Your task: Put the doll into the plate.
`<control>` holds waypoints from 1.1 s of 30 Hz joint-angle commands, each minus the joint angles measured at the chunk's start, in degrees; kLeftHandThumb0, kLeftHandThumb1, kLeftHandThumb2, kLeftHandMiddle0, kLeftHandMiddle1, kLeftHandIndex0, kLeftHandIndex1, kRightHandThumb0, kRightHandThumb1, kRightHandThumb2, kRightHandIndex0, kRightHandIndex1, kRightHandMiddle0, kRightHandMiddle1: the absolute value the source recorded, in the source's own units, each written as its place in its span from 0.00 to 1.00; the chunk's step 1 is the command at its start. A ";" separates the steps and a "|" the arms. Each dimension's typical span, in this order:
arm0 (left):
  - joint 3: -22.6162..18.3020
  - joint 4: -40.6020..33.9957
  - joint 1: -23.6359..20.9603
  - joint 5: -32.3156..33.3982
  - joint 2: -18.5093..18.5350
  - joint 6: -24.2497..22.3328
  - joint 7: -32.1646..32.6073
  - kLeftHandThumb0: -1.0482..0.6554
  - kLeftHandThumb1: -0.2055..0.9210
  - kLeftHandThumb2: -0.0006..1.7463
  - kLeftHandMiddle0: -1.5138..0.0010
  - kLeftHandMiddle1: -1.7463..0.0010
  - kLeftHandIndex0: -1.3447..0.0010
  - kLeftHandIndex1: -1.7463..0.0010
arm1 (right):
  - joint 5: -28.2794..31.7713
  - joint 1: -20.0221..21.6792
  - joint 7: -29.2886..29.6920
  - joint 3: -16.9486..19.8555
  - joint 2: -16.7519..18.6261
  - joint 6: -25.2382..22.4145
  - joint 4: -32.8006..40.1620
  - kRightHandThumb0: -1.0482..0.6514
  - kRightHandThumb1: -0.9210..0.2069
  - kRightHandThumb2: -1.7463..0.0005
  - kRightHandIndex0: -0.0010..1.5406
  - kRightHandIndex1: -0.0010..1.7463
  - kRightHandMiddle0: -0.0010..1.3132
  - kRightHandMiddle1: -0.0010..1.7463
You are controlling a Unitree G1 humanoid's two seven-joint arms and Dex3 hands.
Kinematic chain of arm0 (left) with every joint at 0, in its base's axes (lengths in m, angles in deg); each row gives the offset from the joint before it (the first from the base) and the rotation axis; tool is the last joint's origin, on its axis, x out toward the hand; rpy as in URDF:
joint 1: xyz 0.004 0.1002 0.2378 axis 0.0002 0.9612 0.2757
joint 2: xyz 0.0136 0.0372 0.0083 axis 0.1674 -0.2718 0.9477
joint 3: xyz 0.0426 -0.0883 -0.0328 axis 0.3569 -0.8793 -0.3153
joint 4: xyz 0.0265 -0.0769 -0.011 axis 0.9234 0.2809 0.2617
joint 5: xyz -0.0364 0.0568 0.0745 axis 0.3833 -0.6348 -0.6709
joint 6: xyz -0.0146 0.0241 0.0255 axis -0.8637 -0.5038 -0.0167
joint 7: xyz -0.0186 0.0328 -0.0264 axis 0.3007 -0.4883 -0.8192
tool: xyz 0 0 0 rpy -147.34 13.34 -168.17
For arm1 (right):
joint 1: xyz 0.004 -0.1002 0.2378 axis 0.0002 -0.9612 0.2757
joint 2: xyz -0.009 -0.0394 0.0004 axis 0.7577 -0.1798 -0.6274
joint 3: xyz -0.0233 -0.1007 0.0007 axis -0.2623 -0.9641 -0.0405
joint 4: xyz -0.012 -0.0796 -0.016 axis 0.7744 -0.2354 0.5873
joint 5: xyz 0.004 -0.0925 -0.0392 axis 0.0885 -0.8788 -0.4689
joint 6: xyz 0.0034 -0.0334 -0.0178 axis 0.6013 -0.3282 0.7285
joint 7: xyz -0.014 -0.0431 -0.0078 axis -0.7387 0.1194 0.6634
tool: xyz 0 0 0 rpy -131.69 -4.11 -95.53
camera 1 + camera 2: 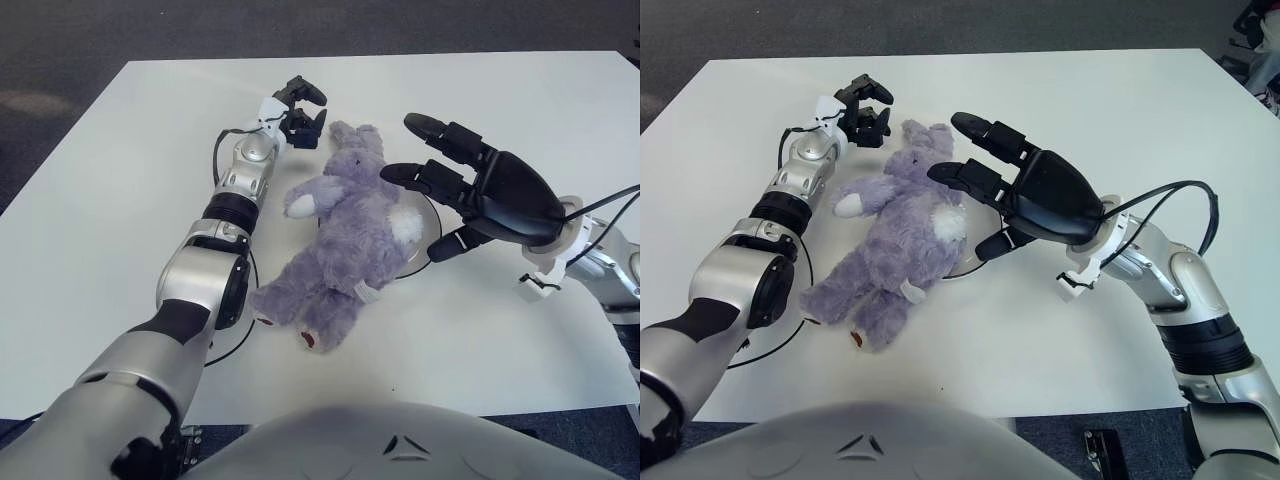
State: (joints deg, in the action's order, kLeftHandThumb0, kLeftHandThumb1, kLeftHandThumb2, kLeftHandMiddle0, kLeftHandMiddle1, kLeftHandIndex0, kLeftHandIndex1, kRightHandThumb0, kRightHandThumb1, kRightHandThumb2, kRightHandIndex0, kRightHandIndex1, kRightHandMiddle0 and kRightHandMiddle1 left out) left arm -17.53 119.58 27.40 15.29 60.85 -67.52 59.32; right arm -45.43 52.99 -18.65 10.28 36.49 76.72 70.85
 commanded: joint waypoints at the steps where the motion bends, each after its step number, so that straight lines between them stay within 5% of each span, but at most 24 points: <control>1: 1.01 0.00 0.69 -1.50 1.26 1.15 -0.61 0.61 0.43 0.75 0.54 0.10 0.68 0.00 | 3.67 1.70 -2.47 -0.35 -0.45 2.40 -0.50 0.50 0.21 0.40 0.00 0.00 0.00 0.36; 16: 2.35 0.42 0.86 -3.18 1.85 2.48 -0.84 0.61 0.42 0.76 0.53 0.11 0.66 0.00 | 11.08 7.70 -13.12 -3.87 -0.99 11.73 -6.10 0.39 0.20 0.48 0.02 0.01 0.00 0.45; 24: 3.35 0.36 0.92 -4.46 2.12 3.66 -1.16 0.61 0.38 0.78 0.51 0.11 0.64 0.00 | 9.09 10.28 -13.90 -3.76 0.60 17.21 -8.90 0.40 0.24 0.47 0.00 0.00 0.00 0.40; 33: 4.63 0.41 0.86 -5.85 2.46 4.56 -1.20 0.61 0.34 0.82 0.50 0.09 0.61 0.00 | 9.57 11.84 -14.64 -4.46 2.17 21.11 -11.25 0.40 0.14 0.49 0.00 0.00 0.00 0.29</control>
State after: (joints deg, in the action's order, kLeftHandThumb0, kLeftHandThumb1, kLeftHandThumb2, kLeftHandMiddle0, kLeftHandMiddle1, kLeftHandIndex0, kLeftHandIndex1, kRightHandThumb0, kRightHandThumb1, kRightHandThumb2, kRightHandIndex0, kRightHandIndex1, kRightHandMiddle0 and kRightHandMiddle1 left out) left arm -13.40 119.67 27.54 10.05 62.43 -63.39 58.56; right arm -35.69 63.71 -32.76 6.21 38.19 96.34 60.20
